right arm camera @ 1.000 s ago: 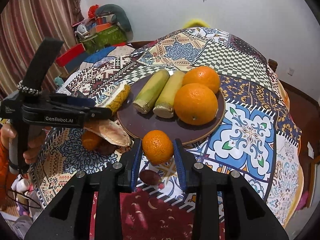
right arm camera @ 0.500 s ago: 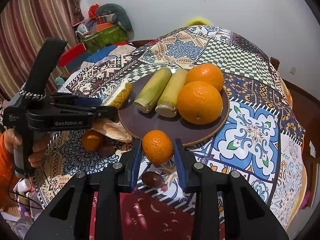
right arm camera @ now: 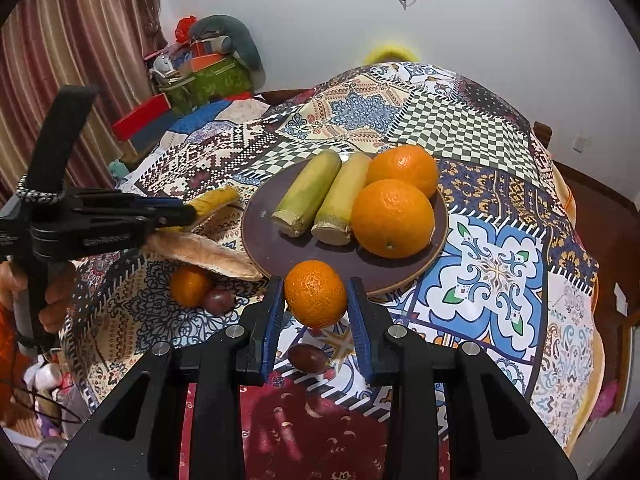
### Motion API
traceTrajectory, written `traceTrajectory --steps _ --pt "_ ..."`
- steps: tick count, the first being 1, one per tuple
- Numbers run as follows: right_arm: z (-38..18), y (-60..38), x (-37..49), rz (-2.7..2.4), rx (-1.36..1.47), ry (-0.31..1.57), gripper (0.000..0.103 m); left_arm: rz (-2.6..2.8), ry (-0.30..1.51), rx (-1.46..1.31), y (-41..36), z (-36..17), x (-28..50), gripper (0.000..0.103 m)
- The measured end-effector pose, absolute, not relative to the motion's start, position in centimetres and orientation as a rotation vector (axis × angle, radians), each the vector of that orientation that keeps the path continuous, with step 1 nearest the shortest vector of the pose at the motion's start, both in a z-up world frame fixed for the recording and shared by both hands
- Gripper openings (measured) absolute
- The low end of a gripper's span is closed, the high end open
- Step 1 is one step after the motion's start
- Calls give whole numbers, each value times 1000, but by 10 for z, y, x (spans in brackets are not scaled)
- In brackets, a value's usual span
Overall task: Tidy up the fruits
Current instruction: 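Grasp the pink pomelo segment with the left gripper while the right gripper grasps a mandarin, then carry the pomelo segment with the left gripper while the right gripper carries the mandarin to the plate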
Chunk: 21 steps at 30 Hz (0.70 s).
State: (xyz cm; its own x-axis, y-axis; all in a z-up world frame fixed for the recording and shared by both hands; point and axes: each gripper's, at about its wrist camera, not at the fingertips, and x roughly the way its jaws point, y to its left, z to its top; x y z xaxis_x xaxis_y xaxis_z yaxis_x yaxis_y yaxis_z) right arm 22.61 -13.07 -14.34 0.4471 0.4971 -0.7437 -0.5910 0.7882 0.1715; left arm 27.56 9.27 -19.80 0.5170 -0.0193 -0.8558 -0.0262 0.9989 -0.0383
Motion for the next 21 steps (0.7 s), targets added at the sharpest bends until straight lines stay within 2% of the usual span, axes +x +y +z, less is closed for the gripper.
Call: traceTrajectory --steps 8,11,16,21 --pt "-142 -125 225 688 -123 878 29 -19 1076 -60 106 -204 275 25" --pt "-143 -124 225 694 -128 879 29 -6 1091 -51 106 -213 282 35" --pt "-146 -126 227 696 -128 884 29 4 1132 -80 111 -229 296 38" --pt "-152 -127 232 685 -116 894 29 20 1146 -75 112 -239 308 50"
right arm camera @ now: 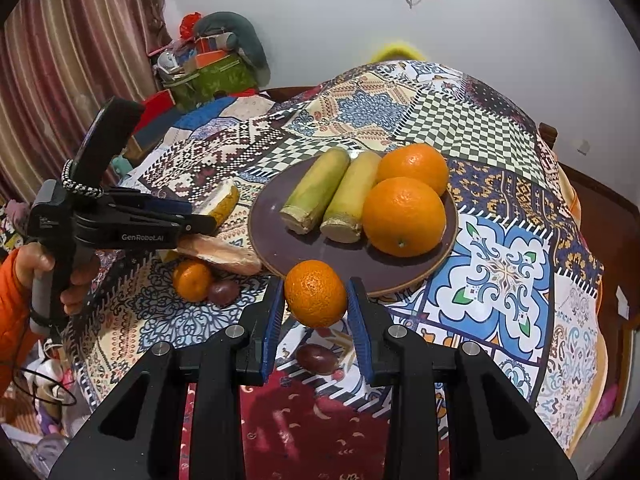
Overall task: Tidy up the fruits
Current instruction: 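Carry the pomelo segment with the left gripper while the right gripper carries the mandarin to the plate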
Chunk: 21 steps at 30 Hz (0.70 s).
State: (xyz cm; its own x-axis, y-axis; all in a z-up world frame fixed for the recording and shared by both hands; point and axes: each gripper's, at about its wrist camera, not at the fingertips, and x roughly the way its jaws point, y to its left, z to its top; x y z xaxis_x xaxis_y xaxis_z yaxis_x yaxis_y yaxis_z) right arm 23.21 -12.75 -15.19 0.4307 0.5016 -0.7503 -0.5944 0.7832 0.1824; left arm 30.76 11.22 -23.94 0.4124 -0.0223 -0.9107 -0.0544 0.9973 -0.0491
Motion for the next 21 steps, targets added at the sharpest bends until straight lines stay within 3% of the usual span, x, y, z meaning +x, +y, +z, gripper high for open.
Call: traceTrajectory --steps 12,21 --pt "-151 -135 237 649 -111 888 29 55 1104 -79 115 -239 305 50" --pt "-141 -141 241 630 -96 862 29 41 974 -58 110 -185 287 50"
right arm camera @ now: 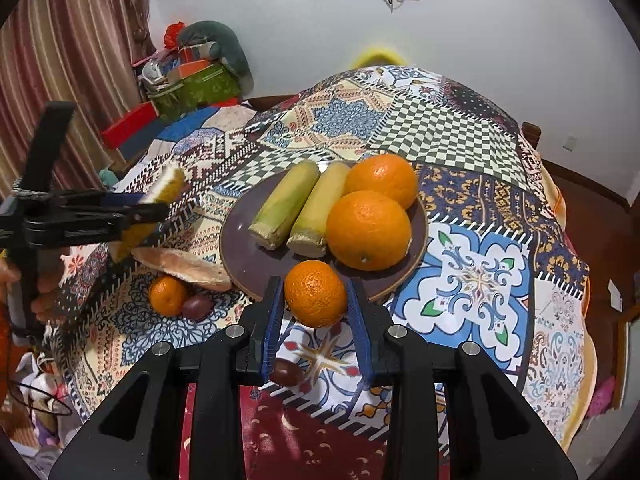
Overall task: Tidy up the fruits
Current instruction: 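Carry the pomelo segment with the left gripper while the right gripper carries the mandarin to the plate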
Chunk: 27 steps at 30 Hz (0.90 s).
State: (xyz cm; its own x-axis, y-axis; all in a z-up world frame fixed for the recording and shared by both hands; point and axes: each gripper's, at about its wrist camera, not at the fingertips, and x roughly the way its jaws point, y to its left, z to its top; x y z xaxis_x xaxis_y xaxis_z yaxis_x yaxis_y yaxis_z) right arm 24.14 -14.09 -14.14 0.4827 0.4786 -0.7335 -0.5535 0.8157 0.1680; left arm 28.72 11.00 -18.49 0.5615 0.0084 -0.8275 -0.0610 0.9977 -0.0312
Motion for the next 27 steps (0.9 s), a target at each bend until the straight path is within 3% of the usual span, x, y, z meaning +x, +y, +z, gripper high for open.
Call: traceTrajectory --steps 10,27 --pt "-126 -145 255 617 -92 814 29 -66 860 -57 71 -145 303 50" --pt "-119 -140 299 599 -84 765 29 -125 882 -84 53 -163 359 50"
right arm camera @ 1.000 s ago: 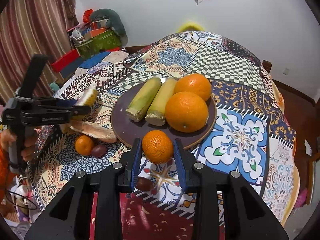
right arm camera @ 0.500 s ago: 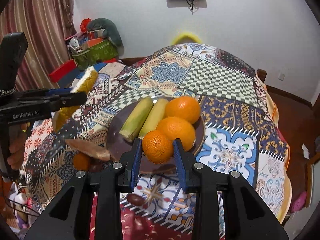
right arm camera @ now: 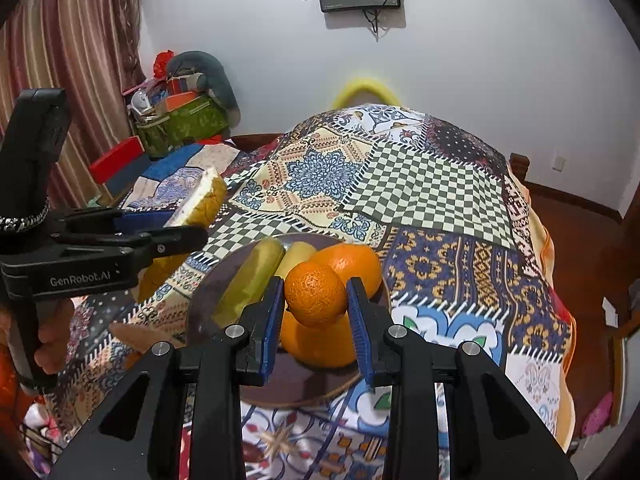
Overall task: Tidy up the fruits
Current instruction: 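Carry the pomelo segment with the left gripper while the right gripper carries the mandarin to the plate, then lower both held fruits onto the plate and open both grippers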
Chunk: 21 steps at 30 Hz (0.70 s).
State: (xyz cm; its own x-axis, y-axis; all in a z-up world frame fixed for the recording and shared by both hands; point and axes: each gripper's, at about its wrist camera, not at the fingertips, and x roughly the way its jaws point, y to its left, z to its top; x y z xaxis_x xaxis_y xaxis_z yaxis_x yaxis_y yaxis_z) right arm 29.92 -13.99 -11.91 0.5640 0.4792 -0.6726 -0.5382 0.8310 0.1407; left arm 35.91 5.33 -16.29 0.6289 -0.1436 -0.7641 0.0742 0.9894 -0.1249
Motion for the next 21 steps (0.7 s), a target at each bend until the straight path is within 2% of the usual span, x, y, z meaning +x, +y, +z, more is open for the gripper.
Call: traceTrajectory --steps 21 --pt "-144 -110 326 650 -175 803 29 -155 1031 -136 55 -213 394 50"
